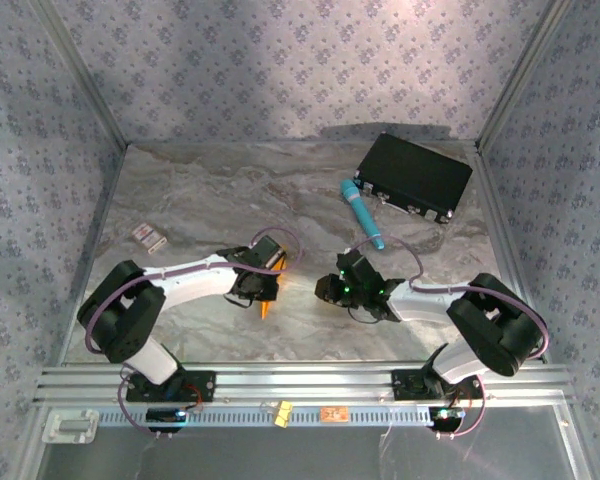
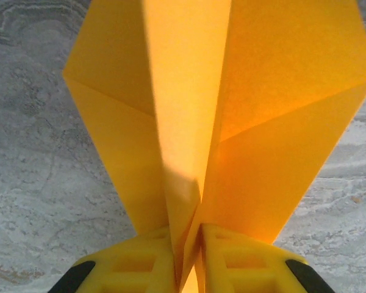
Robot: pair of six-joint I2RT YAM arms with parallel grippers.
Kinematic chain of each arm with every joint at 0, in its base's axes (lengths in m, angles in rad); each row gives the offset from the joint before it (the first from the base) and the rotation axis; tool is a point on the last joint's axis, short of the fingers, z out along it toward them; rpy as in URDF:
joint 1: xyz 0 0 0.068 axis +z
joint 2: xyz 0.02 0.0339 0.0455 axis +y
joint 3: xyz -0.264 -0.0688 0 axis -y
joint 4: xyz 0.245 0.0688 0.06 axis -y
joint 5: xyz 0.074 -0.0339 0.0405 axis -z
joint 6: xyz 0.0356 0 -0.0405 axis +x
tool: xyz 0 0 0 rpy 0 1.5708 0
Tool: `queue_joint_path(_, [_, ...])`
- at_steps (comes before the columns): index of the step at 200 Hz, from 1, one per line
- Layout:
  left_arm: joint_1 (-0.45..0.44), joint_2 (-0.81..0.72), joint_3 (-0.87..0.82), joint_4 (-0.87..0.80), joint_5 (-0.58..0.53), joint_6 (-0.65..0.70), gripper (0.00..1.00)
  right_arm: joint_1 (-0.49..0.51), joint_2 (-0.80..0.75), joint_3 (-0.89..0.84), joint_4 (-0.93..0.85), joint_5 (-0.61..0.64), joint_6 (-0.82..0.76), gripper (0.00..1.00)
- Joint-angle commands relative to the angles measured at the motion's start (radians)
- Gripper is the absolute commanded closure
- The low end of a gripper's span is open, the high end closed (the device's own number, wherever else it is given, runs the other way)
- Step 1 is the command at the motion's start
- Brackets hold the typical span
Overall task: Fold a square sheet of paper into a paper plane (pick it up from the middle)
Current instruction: Move the paper plane to the center of the table.
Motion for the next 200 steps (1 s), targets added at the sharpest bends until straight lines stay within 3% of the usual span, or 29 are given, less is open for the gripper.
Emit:
queue_joint_path(1, [-0.01,0.014,0.027,-0.002,0.009,0.011,0.82,0.007,0.009,0.019,-0.002,0.005,-0.012,0.75])
queue_joint_path(75, [-0.015,0.016,0.042,-0.01,0.01,0.003,0.82,0.009,0.009,0.016,0.003,0.008,-0.012,0.75])
queue_joint_path(114, [-0.014,-0.005,0.041,0.001,0.032,-0.01,0.75,0.009,0.008,0.017,0.008,0.006,-0.01,0.75])
queue_joint_path(200, [-0.014,0.027,0.05,0.013,0.043,-0.01,0.77,0.009,0.007,0.017,0.003,0.005,-0.01,0.74])
